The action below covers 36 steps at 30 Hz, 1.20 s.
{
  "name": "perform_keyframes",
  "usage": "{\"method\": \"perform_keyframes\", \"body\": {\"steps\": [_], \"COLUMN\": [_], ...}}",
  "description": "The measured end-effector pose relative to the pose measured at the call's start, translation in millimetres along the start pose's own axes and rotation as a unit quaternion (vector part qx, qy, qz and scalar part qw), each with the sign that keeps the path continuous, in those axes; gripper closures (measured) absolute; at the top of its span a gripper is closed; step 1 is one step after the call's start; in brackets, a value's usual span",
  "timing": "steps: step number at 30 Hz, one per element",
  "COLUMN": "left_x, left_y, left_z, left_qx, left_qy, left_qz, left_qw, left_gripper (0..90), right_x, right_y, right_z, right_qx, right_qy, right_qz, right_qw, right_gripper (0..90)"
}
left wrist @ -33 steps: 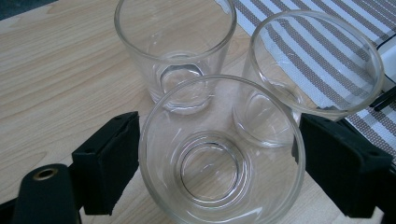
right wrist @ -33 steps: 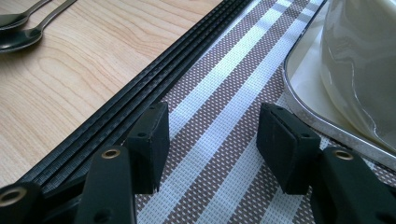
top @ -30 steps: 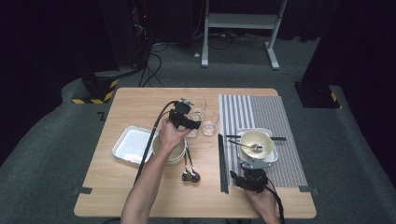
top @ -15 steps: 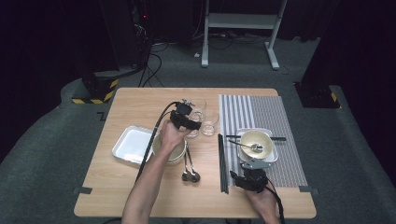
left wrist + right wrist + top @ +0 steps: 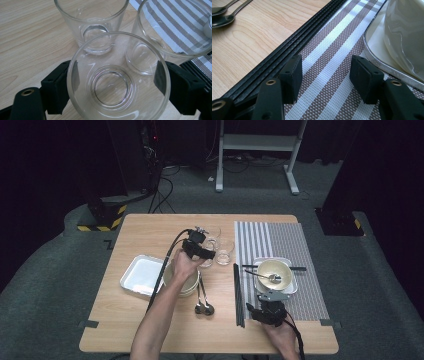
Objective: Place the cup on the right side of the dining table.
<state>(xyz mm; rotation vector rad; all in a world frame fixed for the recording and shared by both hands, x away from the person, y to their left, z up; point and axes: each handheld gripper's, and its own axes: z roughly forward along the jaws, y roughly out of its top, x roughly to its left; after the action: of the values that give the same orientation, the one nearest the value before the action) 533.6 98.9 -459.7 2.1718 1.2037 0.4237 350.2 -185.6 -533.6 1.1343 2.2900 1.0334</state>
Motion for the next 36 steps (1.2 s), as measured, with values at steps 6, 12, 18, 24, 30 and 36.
{"method": "perform_keyframes", "body": {"steps": [6, 12, 18, 24, 30, 36], "left_x": [0.0, 0.3, 0.4, 2.8, 3.3, 2.9], "left_y": [-0.7, -2.8, -3.0, -2.9, -1.7, -1.3], "left_z": [-0.6, -2.0, -2.4, -5.7, -13.8, -20.0], "left_qx": [-0.001, -0.003, -0.003, -0.006, -0.013, -0.017], "left_qy": [-0.003, -0.003, -0.002, -0.002, -0.005, -0.012], "left_qz": [0.000, 0.002, 0.002, 0.000, 0.001, 0.004], "left_qw": [1.0000, 1.0000, 1.0000, 1.0000, 0.9999, 0.9998], "left_gripper": [18.2, 18.3, 18.4, 18.4, 18.4, 18.4], "right_x": [0.0, 0.0, 0.0, 0.0, 0.0, 0.0], "right_y": [0.0, 0.0, 0.0, 0.0, 0.0, 0.0], "right_z": [0.1, 0.1, 0.2, 0.2, 0.1, 0.2], "right_qx": [0.000, 0.000, 0.000, 0.000, 0.000, 0.000], "right_qy": [0.000, 0.000, 0.000, 0.000, 0.000, 0.000], "right_qz": [-0.002, -0.003, -0.003, -0.003, -0.003, -0.003], "right_qw": [1.0000, 1.0000, 1.0000, 1.0000, 1.0000, 1.0000], "right_gripper": [43.3, 43.1, 43.1, 43.1, 43.1, 43.1]}}
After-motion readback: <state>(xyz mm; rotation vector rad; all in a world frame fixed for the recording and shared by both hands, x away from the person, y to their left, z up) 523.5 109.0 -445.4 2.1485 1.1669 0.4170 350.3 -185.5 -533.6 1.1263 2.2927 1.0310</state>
